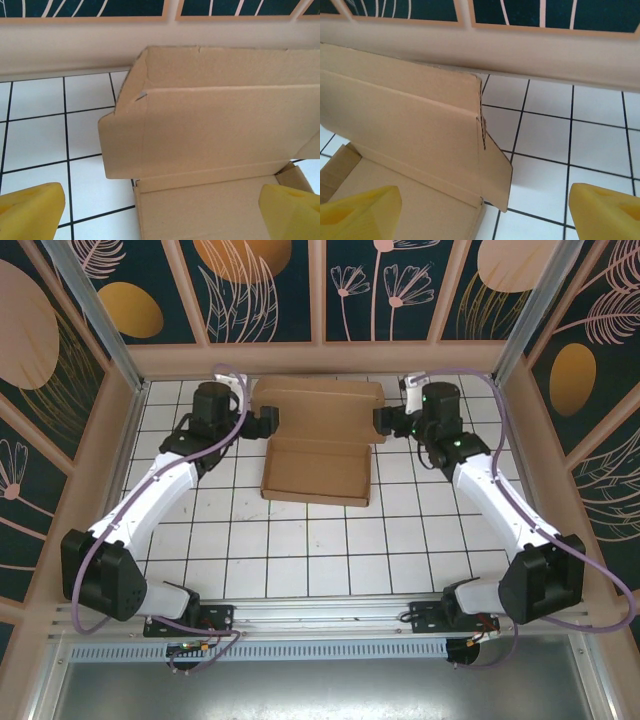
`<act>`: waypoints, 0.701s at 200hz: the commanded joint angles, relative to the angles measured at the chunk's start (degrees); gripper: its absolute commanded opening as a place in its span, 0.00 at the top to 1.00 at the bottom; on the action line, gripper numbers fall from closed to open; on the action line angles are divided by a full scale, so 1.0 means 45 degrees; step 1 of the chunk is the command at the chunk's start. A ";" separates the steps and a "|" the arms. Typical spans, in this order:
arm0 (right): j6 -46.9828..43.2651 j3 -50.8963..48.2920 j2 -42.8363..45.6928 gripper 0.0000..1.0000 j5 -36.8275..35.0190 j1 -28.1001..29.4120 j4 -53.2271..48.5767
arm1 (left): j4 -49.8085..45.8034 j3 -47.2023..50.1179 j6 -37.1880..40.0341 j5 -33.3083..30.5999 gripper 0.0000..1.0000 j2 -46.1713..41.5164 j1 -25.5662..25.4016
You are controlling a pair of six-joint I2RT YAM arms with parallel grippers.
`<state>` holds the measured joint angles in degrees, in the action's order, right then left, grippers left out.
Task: Fold the paper box
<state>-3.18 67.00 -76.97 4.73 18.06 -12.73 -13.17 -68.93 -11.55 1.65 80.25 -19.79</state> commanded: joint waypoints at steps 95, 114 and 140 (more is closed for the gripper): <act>-0.5434 0.7389 -0.5696 0.36 0.3405 -0.1496 -0.6841 | -0.2960 -0.1030 0.1263 0.0412 0.01 0.0037 0.1067; -0.6020 0.8848 -0.6710 0.43 0.3937 -0.1773 -0.7877 | -0.2916 -0.1010 0.1279 0.0425 0.01 0.0118 0.1095; -0.6967 1.0574 -0.7939 0.50 0.4495 -0.1817 -0.9355 | -0.2917 -0.0944 0.1239 0.0491 0.01 0.0175 0.1113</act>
<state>-28.64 107.85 -108.99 20.86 10.02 -45.54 -24.95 -72.01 -7.03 3.03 80.44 -15.25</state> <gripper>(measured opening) 0.524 0.988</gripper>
